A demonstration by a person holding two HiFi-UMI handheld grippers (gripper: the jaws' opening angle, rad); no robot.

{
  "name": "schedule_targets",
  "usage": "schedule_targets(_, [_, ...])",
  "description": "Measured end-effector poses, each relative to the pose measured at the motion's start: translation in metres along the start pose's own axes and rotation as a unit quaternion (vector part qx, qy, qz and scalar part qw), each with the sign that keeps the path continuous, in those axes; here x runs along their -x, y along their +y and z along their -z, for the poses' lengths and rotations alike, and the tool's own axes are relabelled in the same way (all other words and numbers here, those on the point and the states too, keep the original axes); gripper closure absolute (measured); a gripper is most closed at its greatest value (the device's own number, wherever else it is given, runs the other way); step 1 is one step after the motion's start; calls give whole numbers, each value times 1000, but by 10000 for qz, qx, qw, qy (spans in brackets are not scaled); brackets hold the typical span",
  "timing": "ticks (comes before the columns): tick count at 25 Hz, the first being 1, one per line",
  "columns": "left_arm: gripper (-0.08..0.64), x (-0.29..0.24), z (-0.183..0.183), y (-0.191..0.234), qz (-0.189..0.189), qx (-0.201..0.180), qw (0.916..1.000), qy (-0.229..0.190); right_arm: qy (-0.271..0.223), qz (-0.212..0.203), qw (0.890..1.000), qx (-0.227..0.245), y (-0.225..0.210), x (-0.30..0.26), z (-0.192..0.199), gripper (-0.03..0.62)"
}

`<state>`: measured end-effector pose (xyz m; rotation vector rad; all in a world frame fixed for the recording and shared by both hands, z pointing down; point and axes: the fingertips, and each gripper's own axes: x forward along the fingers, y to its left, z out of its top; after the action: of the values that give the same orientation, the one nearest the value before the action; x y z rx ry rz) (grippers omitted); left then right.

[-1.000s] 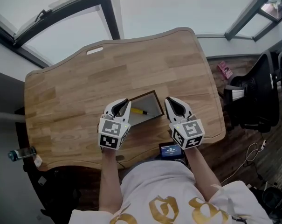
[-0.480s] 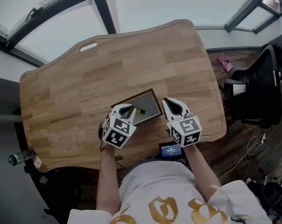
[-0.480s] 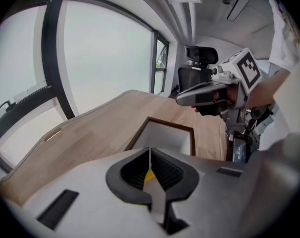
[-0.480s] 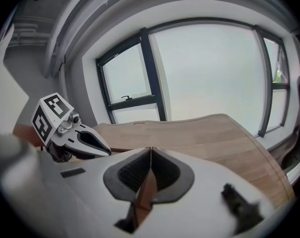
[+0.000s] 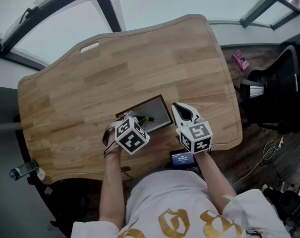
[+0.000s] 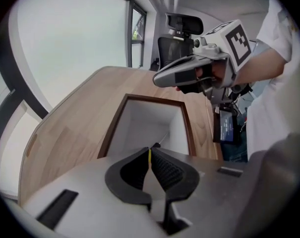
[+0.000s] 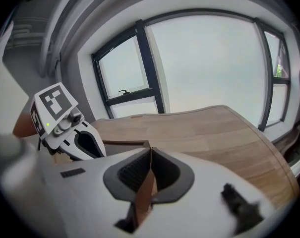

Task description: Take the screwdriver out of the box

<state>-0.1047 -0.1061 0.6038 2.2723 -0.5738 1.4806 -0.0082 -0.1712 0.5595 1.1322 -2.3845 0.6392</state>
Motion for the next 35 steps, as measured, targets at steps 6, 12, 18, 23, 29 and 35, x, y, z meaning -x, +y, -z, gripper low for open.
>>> schedule_targets(6, [545,-10,-5,-6,217,-537,9968,546,113,-12,9999,-82,-10,-12,6,560])
schedule_targets(12, [545,-25,-7,-8,393,-808,9919,900,233,-14,9996,-146,-18,-18,12,560])
schedule_targets(18, [545,-34,2,-10,605,-731,9891,1122,342,-40,9990,-279,-23,-24,20,560])
schedule_targets(23, [448,-43,8,-8,624,-662,9876,1283,405,-84,9984,-389,-24,-27,27,560])
schedule_targets(29, [437,-48,6,-7,556,-673,9878,1287,465,-124,9979,-438,-23,-30,32,560])
schedule_targets(35, [422,-47,7,-10,562,-890,9860,1294,487,-200,9977,-425,-21,-36,30,560])
